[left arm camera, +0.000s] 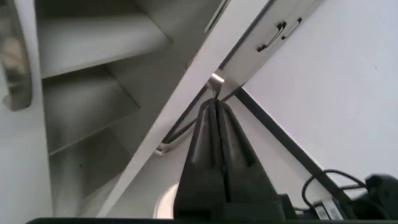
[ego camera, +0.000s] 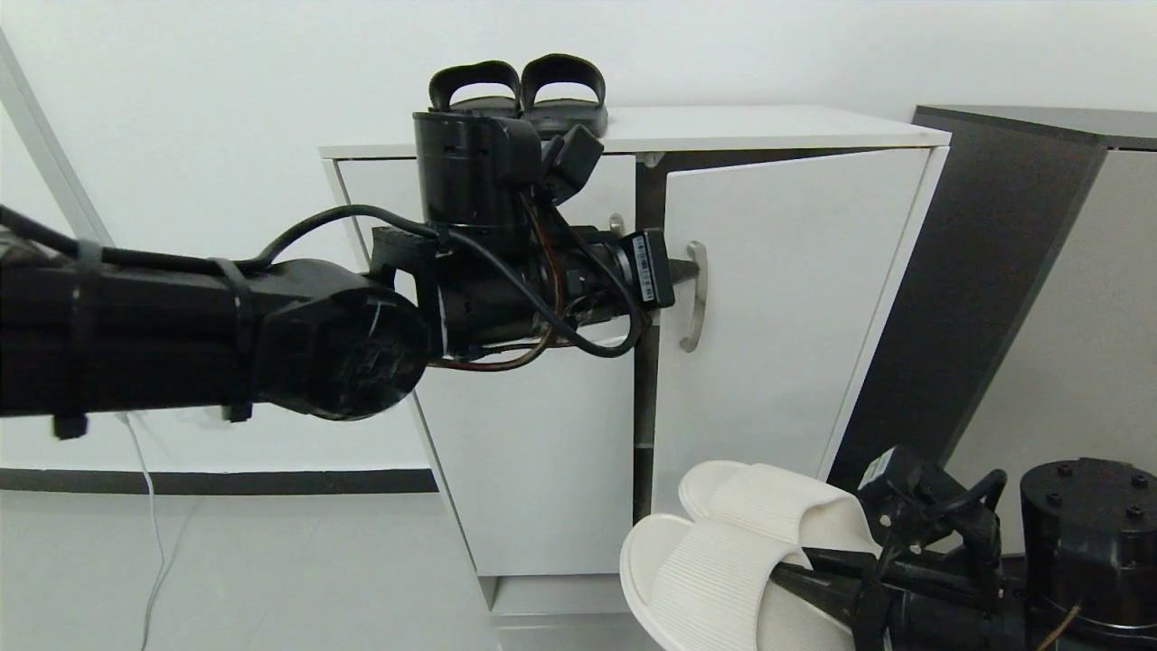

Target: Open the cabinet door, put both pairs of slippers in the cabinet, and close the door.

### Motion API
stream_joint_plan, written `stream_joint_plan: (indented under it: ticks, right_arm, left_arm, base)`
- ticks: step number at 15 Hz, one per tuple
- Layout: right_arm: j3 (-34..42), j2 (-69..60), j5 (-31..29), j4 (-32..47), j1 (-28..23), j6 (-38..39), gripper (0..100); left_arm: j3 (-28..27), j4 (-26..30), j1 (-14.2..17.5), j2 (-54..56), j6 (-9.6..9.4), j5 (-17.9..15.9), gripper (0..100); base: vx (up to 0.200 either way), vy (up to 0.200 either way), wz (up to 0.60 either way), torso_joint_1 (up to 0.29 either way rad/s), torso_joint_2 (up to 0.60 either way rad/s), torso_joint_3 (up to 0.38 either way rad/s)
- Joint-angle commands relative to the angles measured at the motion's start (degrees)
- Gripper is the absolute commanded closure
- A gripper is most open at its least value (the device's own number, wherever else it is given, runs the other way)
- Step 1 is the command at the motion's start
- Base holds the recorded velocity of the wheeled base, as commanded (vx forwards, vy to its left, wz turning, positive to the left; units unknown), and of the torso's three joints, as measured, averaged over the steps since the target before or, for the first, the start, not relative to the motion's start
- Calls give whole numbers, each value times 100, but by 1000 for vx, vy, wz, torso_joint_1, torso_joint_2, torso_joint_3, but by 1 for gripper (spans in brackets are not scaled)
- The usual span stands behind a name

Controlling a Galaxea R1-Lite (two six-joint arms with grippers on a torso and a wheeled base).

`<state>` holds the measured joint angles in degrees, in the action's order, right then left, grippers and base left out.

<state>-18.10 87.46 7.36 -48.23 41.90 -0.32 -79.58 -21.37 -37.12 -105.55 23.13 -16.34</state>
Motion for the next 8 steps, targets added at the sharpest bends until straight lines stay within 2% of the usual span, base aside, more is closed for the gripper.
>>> stream_joint_plan:
  ticks: [1, 4, 8]
  right_arm:
    - [9, -27, 2, -3, 2, -3, 100]
    - [26, -36, 2, -3, 2, -21, 100]
    - [61, -36, 11, -3, 20, -162, 100]
  left_arm:
    - [294, 1, -32, 447, -54, 25, 100]
    - [821, -148, 3, 764, -63, 16, 100]
    - [760, -1291, 346, -10, 8, 16, 100]
  base:
    - [0, 0, 0, 0, 0, 0]
    - [0, 0, 0, 0, 0, 0]
    - [0, 0, 0, 0, 0, 0]
